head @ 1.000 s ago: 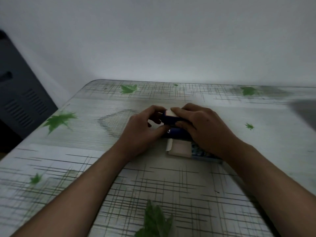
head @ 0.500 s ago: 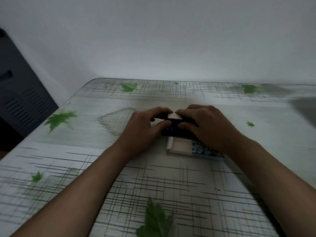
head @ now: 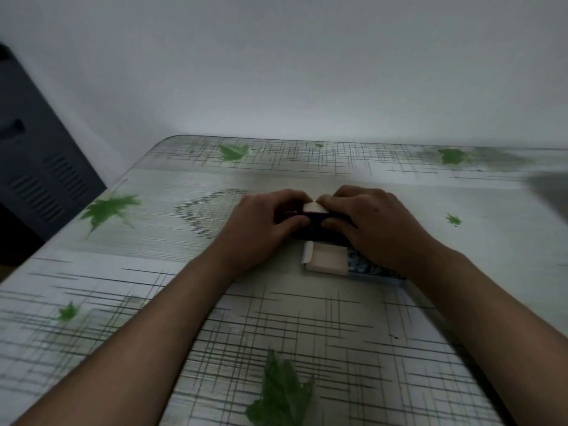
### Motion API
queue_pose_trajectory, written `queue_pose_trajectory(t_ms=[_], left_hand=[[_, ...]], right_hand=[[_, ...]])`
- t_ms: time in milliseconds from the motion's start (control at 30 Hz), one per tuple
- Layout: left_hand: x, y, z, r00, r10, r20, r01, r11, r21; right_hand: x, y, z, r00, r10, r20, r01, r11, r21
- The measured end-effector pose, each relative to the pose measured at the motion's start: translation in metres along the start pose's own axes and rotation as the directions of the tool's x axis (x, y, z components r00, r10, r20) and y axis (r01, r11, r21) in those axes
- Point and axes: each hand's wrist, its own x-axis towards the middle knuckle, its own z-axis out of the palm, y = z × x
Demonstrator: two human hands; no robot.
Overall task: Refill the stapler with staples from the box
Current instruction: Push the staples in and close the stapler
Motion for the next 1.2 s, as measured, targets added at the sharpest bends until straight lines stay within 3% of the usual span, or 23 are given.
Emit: queue_pose_trajectory(t_ms=[600, 933, 1200], left_hand=[[-0.001, 0.001, 0.0, 0.999, -0.043, 0.007, 0.043, 0.999, 0.033], [-0.005, 0.005, 0.006, 0.997, -0.006, -0.07, 0.005, 1.0, -0.024], [-0.007, 0.011, 0.009, 0.993, 0.037, -0.108, -0.029, 0.997, 0.07]], right_hand=[[-0.001, -0.004, -0.002, 0.999, -0.002, 0.034, 0.005, 0.997, -0.075], [0.0, -0.004, -0.001, 0.998, 0.05, -0.025, -0.05, 0.999, 0.0], [-0.004, -0.001, 0.001, 0.992, 0.088, -0.091, -0.082, 0.994, 0.066]])
